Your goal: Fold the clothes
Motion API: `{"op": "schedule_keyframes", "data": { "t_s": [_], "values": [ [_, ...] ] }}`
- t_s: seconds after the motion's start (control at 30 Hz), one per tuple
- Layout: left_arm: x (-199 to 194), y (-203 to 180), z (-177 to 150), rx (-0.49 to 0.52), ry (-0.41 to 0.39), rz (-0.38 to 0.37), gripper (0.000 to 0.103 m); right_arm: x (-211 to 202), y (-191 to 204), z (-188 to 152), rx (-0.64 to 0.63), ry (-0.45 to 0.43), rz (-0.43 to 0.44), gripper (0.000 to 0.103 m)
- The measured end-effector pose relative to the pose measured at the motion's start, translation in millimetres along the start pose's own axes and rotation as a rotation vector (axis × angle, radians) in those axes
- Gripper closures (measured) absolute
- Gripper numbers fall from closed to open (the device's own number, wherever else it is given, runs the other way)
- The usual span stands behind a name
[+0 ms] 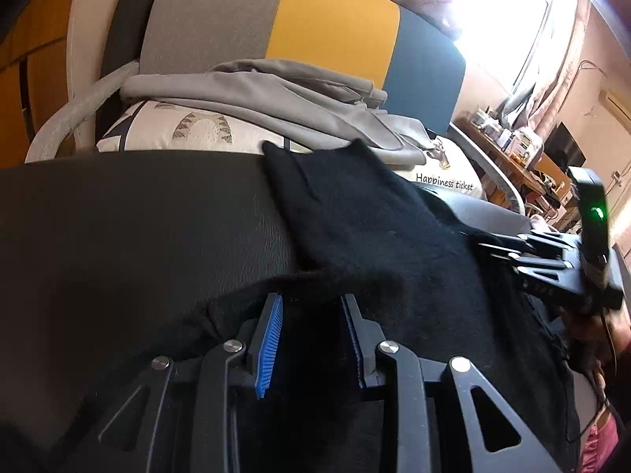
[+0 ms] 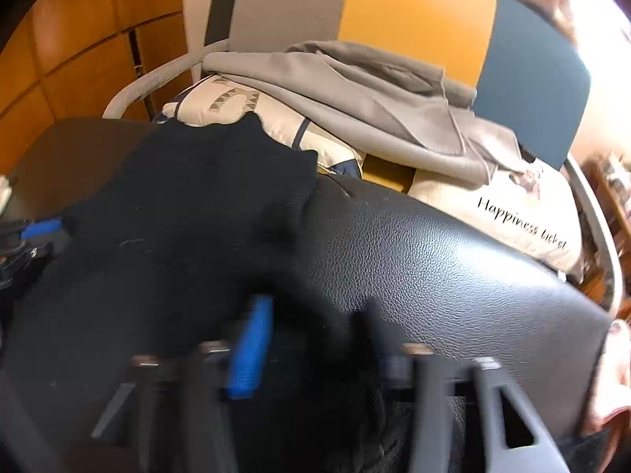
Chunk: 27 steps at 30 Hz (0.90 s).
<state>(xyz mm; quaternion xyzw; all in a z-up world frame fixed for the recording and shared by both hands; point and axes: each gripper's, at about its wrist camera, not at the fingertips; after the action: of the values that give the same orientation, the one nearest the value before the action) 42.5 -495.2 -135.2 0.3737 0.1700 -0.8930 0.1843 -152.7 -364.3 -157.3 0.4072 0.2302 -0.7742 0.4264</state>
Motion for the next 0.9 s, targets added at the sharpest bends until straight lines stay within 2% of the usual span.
{"op": "schedule_keyframes", "data": {
  "t_s": [0.07,0.13,0.3,0.4,0.47,0.53,0.6,0.67,0.73,0.9],
  "values": [
    [8.0,-0.3,6.9,0.015,0.003,0.001,0.074,-3.9,-5.0,-7.6,0.015,-0.015,-0.054,0.083],
    [15.1,-2.7,13.4,0.026,0.004,0.005,0.074,-6.8,-17.2,-16.7,0.070,-0.025,-0.081,0.083],
    [22.1,-13.2,22.7,0.080,0.027,0.055,0.074,-11.3,-23.7,-26.7,0.108,-0.033,-0.150,0.083],
    [3.7,-15.2,19.3,0.030,0.031,0.104,0.073,-12.7,-23.0,-29.3,0.104,-0.029,-0.188,0.083],
    [-21.3,-19.1,11.7,0.005,-0.012,0.079,0.073,-14.7,-25.0,-28.1,0.106,-0.035,-0.173,0.080],
    [-50.9,-25.8,-0.9,-0.012,-0.054,0.046,0.073,-25.9,-28.2,-28.6,0.117,-0.057,-0.146,0.078],
    [-74.4,-31.0,-19.4,-0.026,-0.064,0.026,0.073,-45.5,-32.1,-31.1,0.137,-0.093,-0.105,0.078],
    [-95.8,-34.5,-42.4,-0.047,-0.061,0.010,0.073,-70.6,-26.5,-43.2,0.148,-0.113,-0.010,0.078],
    [-117.0,-34.0,-66.4,-0.076,-0.063,0.023,0.073,-95.2,-16.0,-60.6,0.147,-0.118,0.082,0.075],
    [-176.1,-15.7,-139.9,-0.221,-0.049,0.075,0.073,-130.4,18.4,-120.7,0.123,-0.059,0.197,0.062]
  ]
}}
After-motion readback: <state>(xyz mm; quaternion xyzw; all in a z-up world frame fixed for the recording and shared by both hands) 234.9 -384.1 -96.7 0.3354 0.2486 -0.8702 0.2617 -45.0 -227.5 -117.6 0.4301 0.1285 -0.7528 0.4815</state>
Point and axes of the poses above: each gripper's, at about its wrist camera, not at the fingertips, and x roughly the way its jaws point, y to its left, z to its top, and after that the axes turned 11 degrees about x, right-handed
